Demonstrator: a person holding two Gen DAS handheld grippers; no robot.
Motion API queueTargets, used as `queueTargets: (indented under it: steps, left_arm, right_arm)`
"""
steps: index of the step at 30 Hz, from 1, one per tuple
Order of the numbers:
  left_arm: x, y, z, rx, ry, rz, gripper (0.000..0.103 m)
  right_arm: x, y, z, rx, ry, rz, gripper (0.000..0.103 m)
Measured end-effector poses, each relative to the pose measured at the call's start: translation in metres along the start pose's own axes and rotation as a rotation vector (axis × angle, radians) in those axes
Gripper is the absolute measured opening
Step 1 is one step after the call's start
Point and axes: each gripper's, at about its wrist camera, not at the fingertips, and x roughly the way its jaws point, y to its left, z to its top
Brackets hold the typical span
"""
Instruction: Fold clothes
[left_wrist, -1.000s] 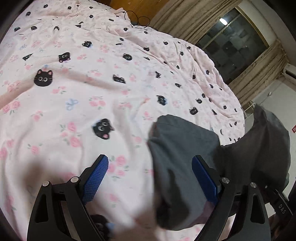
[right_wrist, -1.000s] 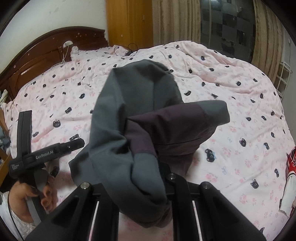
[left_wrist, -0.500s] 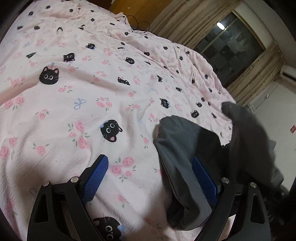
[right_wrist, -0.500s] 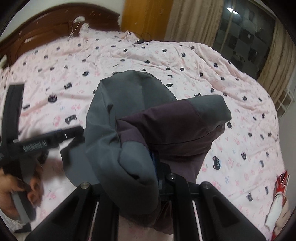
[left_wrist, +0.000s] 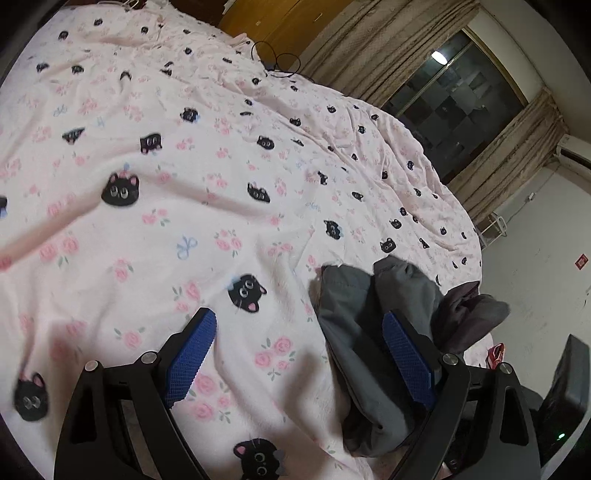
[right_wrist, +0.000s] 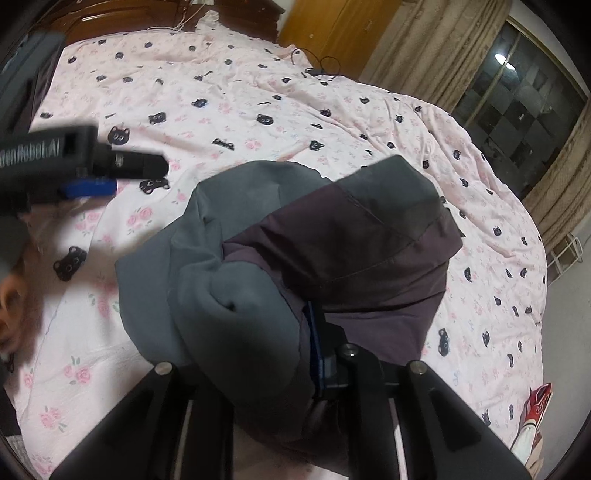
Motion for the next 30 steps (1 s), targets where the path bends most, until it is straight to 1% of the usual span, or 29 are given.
queueTargets:
  steps: [5,9,13,17,22,27,30]
  left_arm:
    - [-0.005,-0.009,0.013,0.048,0.001,-0.013,0.09]
    - [-0.004,-0.025,0.02,0.105,0.017,-0.028,0.09]
    - [0.001,-0.053,0.026,0.197,0.044,-0.049,0.09]
    - [0.009,-0.085,0.027,0.317,0.101,-0.077,0.09]
    - [0.025,-0.122,0.025,0.461,0.177,-0.065,0.09]
    - [0.037,-0.134,0.017,0.503,0.24,-0.049,0.09]
    - [0.036,-0.133,0.014,0.487,0.255,-0.07,0.09]
  right_arm:
    - [0.006,0.01,-0.002,-0.03,-0.004,0.006,0.024]
    - [0.008,0.017,-0.003,-0.05,-0.013,0.014,0.03]
    - [0.008,0.019,-0.006,-0.056,-0.027,0.032,0.035]
    - [0.008,0.016,-0.01,-0.054,-0.044,0.062,0.036]
    - [0.006,0.015,-0.014,-0.051,-0.061,0.096,0.036]
    - [0.005,0.013,-0.019,-0.05,-0.079,0.125,0.036]
    - [0.003,0.013,-0.022,-0.049,-0.09,0.139,0.036]
